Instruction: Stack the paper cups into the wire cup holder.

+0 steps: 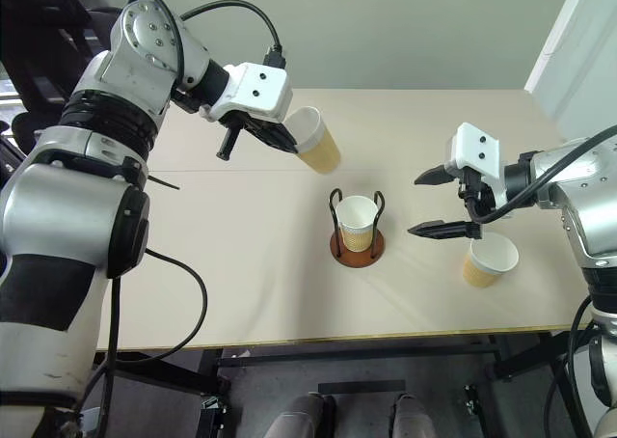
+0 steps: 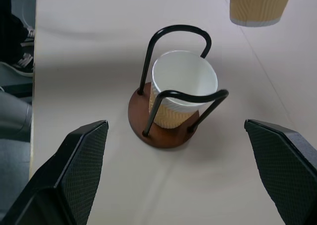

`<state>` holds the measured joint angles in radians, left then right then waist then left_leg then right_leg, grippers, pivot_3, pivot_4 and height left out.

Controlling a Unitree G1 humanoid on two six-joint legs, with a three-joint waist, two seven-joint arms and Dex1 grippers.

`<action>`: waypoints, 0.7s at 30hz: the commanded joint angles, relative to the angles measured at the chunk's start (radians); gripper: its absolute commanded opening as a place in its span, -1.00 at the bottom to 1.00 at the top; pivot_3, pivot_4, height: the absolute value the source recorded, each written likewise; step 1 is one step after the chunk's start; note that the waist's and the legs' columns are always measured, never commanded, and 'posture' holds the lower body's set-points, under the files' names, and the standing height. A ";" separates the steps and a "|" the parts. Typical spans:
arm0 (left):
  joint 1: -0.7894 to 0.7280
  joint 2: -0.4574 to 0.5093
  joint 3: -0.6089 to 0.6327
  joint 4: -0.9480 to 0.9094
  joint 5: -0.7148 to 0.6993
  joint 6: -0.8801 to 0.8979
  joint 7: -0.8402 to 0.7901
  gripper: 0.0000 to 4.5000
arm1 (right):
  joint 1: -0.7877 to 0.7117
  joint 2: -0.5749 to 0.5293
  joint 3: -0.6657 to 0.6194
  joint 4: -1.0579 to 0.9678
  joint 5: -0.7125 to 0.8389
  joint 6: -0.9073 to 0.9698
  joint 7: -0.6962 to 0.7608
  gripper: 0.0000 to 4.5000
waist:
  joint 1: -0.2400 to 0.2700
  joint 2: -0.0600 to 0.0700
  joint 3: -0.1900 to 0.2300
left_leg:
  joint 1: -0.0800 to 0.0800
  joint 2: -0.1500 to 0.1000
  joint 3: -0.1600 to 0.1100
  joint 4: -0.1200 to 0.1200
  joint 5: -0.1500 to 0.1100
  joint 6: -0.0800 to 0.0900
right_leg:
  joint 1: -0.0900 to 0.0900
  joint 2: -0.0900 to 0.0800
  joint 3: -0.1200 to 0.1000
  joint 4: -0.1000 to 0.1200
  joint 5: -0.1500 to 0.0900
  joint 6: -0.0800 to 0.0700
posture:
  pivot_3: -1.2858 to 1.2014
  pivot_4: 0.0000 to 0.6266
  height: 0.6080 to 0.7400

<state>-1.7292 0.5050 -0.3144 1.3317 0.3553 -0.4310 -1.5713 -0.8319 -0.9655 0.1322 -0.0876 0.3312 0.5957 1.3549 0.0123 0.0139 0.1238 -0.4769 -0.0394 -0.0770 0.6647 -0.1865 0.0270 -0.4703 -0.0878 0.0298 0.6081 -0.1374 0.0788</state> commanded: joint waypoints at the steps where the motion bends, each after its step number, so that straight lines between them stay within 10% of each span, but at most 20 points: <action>1: -0.087 -0.013 -0.022 -0.020 -0.040 0.001 -0.043 -0.99 | -0.026 -0.029 -0.018 -0.015 0.009 -0.002 0.030 1.00 | 0.001 0.000 0.000 | -0.001 0.001 -0.001 0.001 -0.001 0.000 | 0.000 -0.002 0.001 0.000 0.000 0.000 | 0.03 -0.52 1.00; 21: -0.144 -0.102 -0.275 -0.043 -0.283 0.039 -0.043 -0.99 | -0.011 -0.068 -0.030 -0.045 0.029 0.043 0.078 1.00 | 0.003 -0.001 0.000 | 0.000 0.001 0.000 0.004 -0.004 0.003 | 0.003 -0.005 0.003 0.000 -0.003 0.008 | 0.03 -0.52 1.00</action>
<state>-1.8357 0.3985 -0.5653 1.3288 0.1223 -0.3965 -1.5800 -0.8346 -1.0093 0.1323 -0.1019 0.3447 0.6361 1.4264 0.0152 0.0134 0.1240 -0.4761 -0.0386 -0.0759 0.6680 -0.1904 0.0303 -0.4672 -0.0924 0.0326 0.6085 -0.1408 0.0865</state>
